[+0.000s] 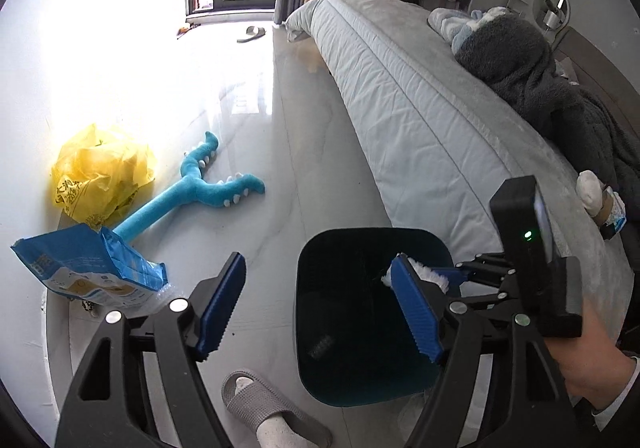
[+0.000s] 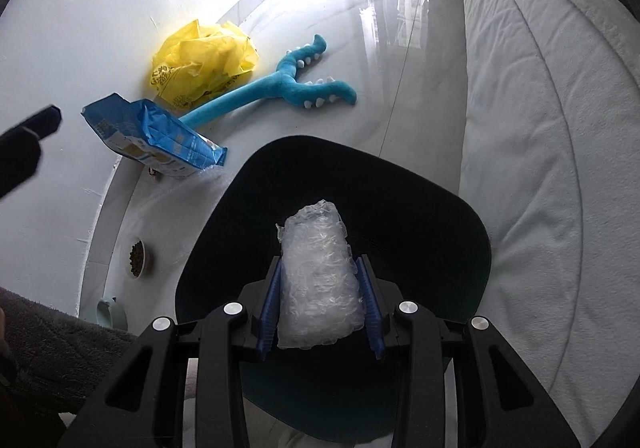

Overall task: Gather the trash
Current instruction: 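Open the right gripper to drop the bubble wrap into the bin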

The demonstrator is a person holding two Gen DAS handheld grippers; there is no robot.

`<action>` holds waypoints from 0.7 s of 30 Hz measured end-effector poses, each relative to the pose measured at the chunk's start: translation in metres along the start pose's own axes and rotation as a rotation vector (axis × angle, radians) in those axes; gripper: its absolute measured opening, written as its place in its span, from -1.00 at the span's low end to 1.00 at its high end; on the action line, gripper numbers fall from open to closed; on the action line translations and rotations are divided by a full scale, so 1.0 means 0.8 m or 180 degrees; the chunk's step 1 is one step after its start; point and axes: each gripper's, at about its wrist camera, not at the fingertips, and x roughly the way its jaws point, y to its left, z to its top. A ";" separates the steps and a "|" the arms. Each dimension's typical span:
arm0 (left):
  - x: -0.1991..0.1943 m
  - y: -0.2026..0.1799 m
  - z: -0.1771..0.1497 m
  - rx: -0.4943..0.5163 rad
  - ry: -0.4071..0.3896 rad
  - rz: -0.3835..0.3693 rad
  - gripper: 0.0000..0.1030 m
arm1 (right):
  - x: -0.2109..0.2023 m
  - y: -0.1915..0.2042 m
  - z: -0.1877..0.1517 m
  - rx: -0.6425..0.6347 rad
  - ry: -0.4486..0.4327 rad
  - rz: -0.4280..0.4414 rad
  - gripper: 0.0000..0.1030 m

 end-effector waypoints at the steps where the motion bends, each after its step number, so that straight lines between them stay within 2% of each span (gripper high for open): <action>1: -0.007 0.000 0.003 0.0004 -0.0055 -0.0008 0.47 | 0.005 0.000 -0.001 -0.0010 0.0040 -0.0010 -0.26; 8: -0.043 -0.012 0.020 0.0087 -0.0388 -0.0051 0.32 | 0.024 0.004 -0.010 -0.0088 0.0239 -0.0102 -0.22; 11: -0.059 -0.017 0.027 0.0085 -0.0531 -0.0074 0.30 | 0.023 0.010 -0.013 -0.0100 0.0267 -0.0057 0.06; 13: -0.069 -0.019 0.033 0.0055 -0.0616 -0.0110 0.30 | 0.017 0.016 -0.016 -0.0151 0.0264 -0.0050 0.13; 16: -0.083 -0.025 0.042 0.0012 -0.0722 -0.0155 0.30 | 0.002 0.023 -0.019 -0.0245 0.0199 -0.0033 0.19; 19: -0.098 -0.047 0.047 0.0247 -0.0891 0.0024 0.30 | -0.018 0.028 -0.017 -0.0308 0.0051 0.0031 0.22; 21: -0.105 -0.056 0.046 0.0328 -0.0960 0.0010 0.30 | -0.033 0.029 -0.017 -0.0363 -0.0052 0.0042 0.24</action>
